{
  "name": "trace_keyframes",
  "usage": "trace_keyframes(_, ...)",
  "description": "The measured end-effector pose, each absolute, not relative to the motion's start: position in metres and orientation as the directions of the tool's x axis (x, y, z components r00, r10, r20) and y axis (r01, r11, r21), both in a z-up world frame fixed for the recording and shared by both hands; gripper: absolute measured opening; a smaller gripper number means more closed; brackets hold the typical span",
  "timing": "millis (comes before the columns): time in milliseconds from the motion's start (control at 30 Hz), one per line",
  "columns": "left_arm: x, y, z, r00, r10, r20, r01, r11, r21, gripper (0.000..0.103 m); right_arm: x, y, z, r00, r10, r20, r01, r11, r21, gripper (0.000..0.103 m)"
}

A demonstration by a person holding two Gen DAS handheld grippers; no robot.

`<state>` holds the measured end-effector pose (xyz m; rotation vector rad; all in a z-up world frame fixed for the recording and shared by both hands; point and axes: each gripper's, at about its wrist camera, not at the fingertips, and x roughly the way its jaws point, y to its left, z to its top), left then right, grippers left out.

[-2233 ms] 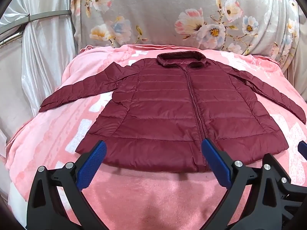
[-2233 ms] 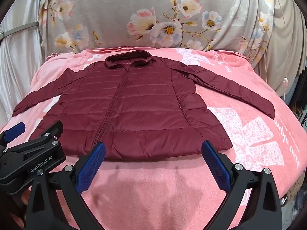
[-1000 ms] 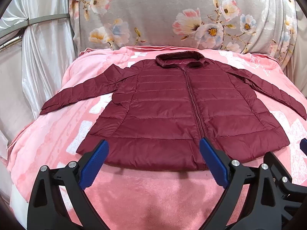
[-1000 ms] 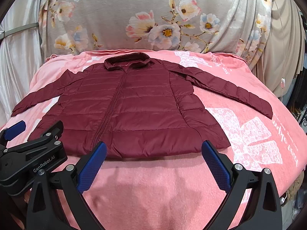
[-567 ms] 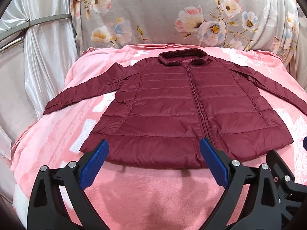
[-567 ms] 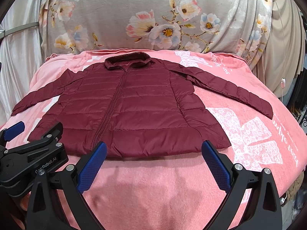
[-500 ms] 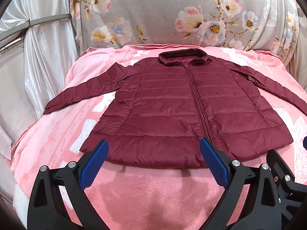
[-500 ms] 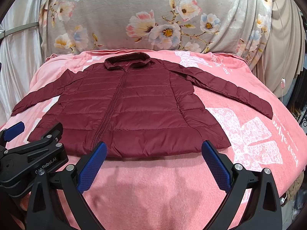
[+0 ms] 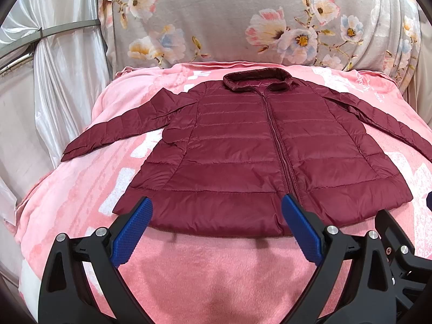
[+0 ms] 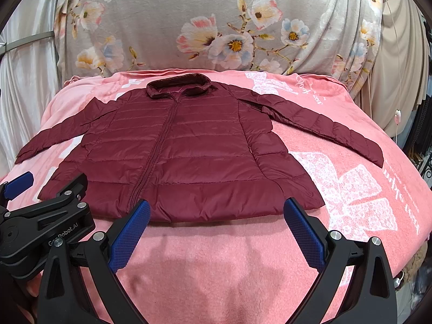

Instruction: Fold large clothes

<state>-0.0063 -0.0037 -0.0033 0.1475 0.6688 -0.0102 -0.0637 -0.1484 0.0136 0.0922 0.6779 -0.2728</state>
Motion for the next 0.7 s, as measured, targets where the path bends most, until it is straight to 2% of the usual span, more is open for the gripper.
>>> trace_keyframes(700, -0.002, 0.009, -0.005, 0.779, 0.037, -0.625, 0.034, 0.994, 0.101, 0.094, -0.061, -0.155, 0.012, 0.737, -0.235, -0.634, 0.295, 0.955, -0.011, 0.098)
